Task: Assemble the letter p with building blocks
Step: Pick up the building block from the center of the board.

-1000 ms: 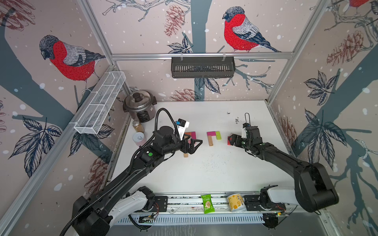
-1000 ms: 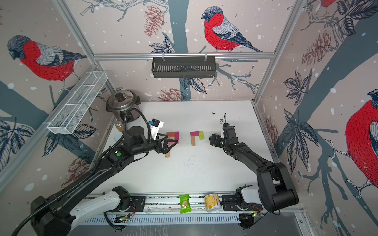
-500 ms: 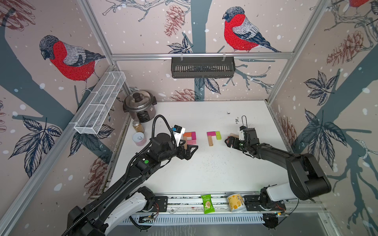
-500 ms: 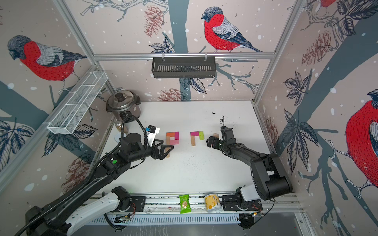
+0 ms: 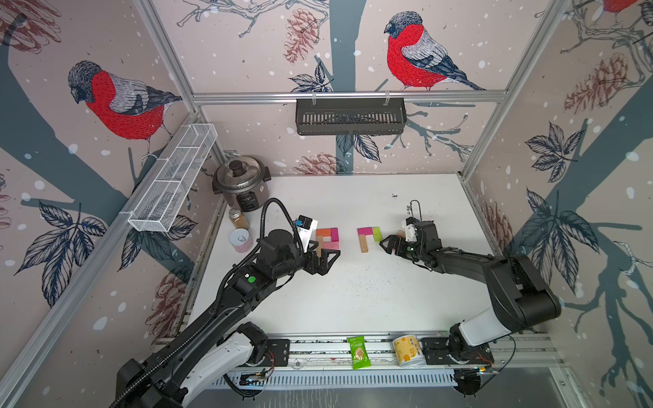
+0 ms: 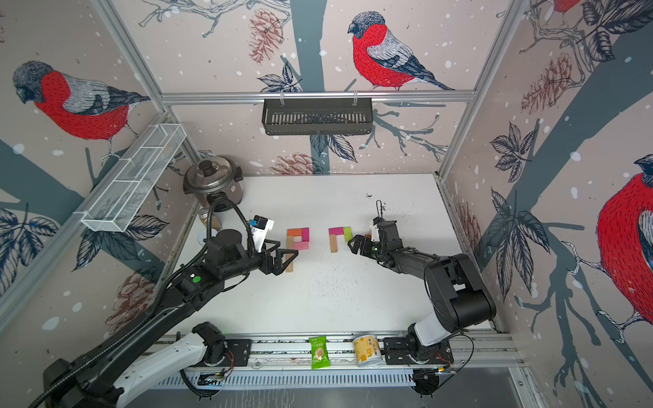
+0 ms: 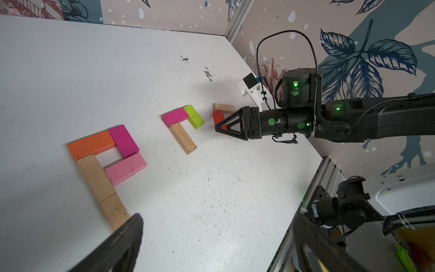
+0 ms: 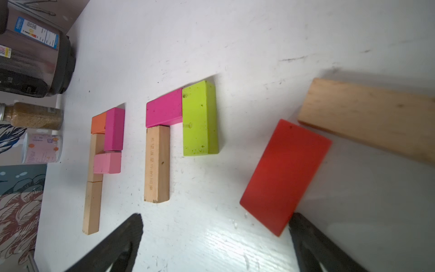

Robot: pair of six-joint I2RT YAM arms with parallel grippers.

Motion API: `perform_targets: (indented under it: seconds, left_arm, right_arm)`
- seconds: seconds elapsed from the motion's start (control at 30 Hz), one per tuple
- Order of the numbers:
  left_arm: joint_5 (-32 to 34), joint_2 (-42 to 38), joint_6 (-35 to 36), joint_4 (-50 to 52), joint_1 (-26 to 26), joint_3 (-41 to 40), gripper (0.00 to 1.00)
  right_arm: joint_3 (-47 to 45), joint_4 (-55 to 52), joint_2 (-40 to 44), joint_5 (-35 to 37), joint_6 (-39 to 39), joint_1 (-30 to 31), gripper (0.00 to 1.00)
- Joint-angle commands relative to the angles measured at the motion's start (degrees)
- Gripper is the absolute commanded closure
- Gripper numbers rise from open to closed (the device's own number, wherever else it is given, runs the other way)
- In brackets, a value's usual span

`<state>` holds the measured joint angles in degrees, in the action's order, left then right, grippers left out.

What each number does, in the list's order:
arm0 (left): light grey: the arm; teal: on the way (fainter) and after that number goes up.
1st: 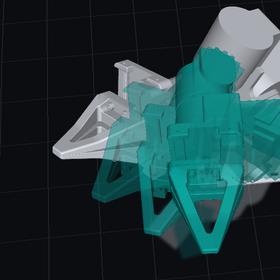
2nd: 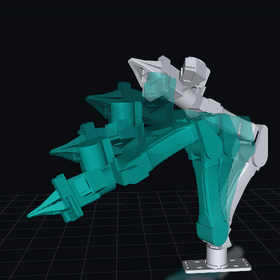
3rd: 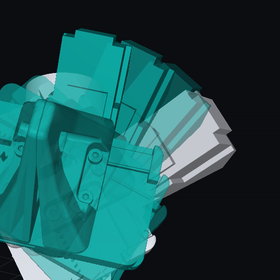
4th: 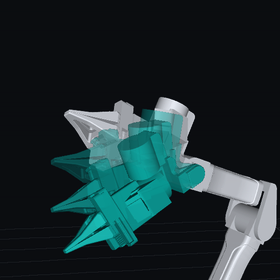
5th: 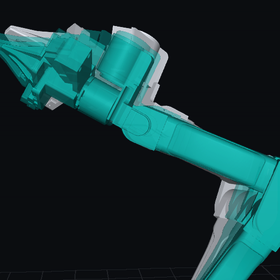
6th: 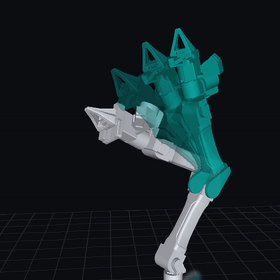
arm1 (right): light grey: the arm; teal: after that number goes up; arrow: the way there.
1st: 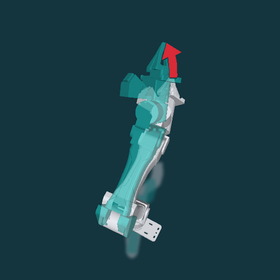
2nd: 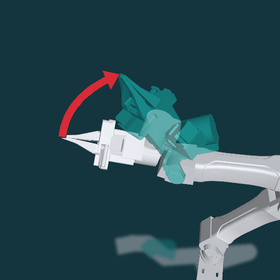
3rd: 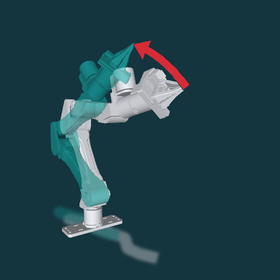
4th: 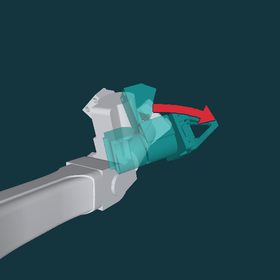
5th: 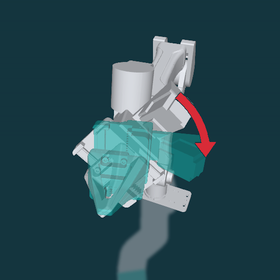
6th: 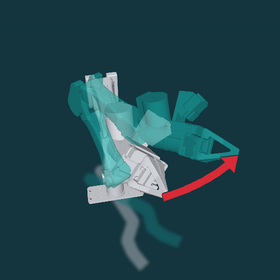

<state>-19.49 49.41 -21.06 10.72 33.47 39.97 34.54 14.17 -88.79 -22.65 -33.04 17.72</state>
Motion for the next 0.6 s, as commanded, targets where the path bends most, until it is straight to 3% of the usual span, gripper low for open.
perform_targets:
  seconds: [0.0,0.17,0.37,0.57]
  left_arm:
    - [-1.72,-0.16,-0.42,-1.18,-0.95,-0.24,0.03]
    - [-2.49,-0.36,-0.74,-1.42,-1.74,-0.55,0.03]
    - [-2.47,-1.24,-0.98,-1.83,-1.75,-1.01,0.03]
    - [-2.27,-1.39,-0.91,-1.49,-1.83,-0.93,0.03]
  right_arm:
    - [-0.07,4.97,0.24,-4.91,-0.98,0.39,0.01]
    - [0.0,1.46,3.89,0.64,-0.01,0.52,0.02]
    - [4.27,-11.15,5.15,15.35,3.45,0.19,0.0]
    - [5.83,-9.87,1.76,10.98,2.8,-1.53,0.0]
